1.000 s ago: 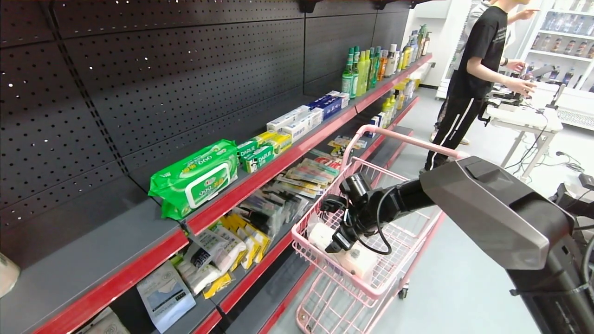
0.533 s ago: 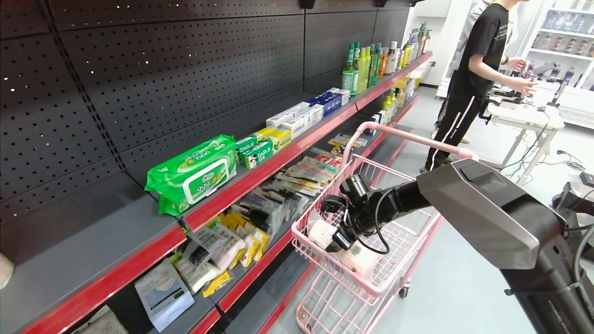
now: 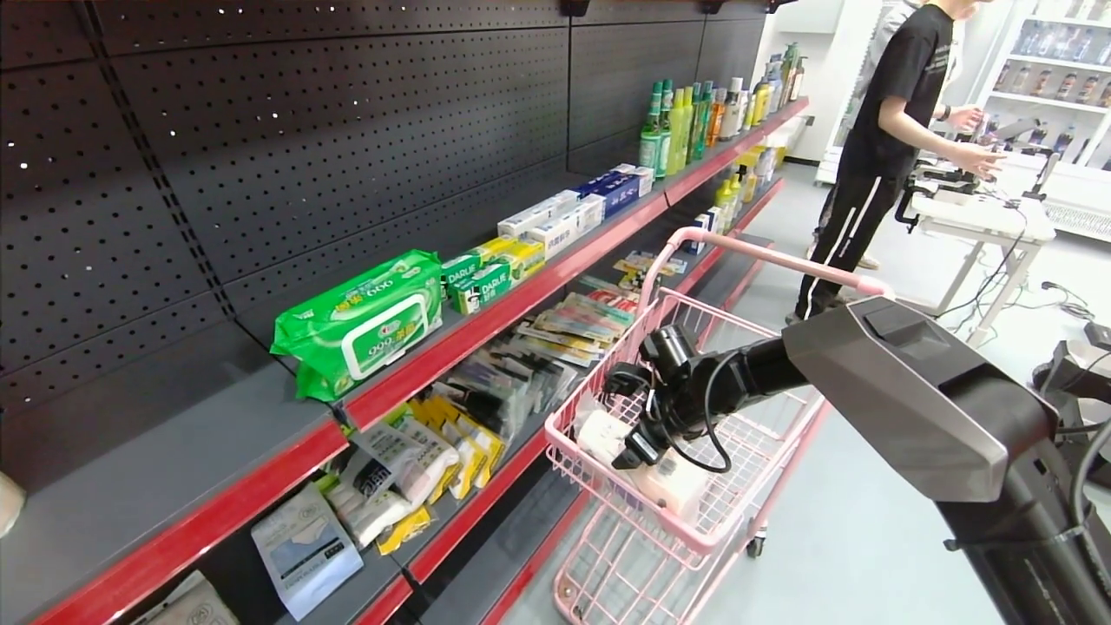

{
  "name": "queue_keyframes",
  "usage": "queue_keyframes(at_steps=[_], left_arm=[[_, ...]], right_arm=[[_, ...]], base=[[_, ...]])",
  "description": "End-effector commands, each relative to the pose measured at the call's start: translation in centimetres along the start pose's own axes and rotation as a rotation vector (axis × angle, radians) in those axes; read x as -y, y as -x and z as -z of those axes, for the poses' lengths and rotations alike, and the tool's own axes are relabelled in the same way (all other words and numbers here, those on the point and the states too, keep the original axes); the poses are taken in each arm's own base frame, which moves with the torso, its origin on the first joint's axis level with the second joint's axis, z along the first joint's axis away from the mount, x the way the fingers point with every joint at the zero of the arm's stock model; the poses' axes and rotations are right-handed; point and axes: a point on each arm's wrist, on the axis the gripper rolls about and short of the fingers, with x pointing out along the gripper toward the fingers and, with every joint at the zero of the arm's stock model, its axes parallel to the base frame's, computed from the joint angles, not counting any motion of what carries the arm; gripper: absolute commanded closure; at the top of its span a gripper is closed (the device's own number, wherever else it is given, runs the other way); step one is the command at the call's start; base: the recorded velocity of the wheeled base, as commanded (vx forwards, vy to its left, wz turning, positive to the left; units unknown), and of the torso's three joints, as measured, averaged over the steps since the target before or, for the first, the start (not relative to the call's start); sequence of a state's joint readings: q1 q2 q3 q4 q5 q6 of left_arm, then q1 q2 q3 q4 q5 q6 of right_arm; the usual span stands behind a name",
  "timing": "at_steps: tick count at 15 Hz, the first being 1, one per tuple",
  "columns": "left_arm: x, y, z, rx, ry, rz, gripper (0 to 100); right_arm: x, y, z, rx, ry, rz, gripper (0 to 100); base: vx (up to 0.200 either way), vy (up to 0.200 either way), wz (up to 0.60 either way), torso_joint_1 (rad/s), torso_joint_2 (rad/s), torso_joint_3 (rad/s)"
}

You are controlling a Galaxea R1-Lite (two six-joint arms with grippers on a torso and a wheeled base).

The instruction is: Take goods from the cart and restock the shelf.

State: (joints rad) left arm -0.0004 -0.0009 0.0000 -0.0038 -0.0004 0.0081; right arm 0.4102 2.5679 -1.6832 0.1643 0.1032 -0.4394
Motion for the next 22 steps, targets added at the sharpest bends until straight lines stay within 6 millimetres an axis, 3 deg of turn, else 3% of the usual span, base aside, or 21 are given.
queue_keyframes(at_steps=[1, 17, 22], left_arm=[[0.0, 0.0, 0.0, 0.000, 0.000, -0.001, 0], [0.0, 0.0, 0.0, 0.000, 0.000, -0.001, 0], [0.0, 0.0, 0.0, 0.000, 0.000, -0.001, 0]], right_arm=[[0.0, 0.0, 0.0, 0.000, 0.000, -0.001, 0], [0.5, 0.3, -0.8, 0.033, 0.003, 0.013, 0], [0.8, -1.1, 0.1, 0.004, -0.006, 0.011, 0]], base=[[0.000, 0.000, 0.00, -0.139, 0.32, 0.173], [0.000, 0.000, 0.00, -0.040, 0.10, 0.059], [0.000, 0.000, 0.00, 0.000, 0.00, 0.000]])
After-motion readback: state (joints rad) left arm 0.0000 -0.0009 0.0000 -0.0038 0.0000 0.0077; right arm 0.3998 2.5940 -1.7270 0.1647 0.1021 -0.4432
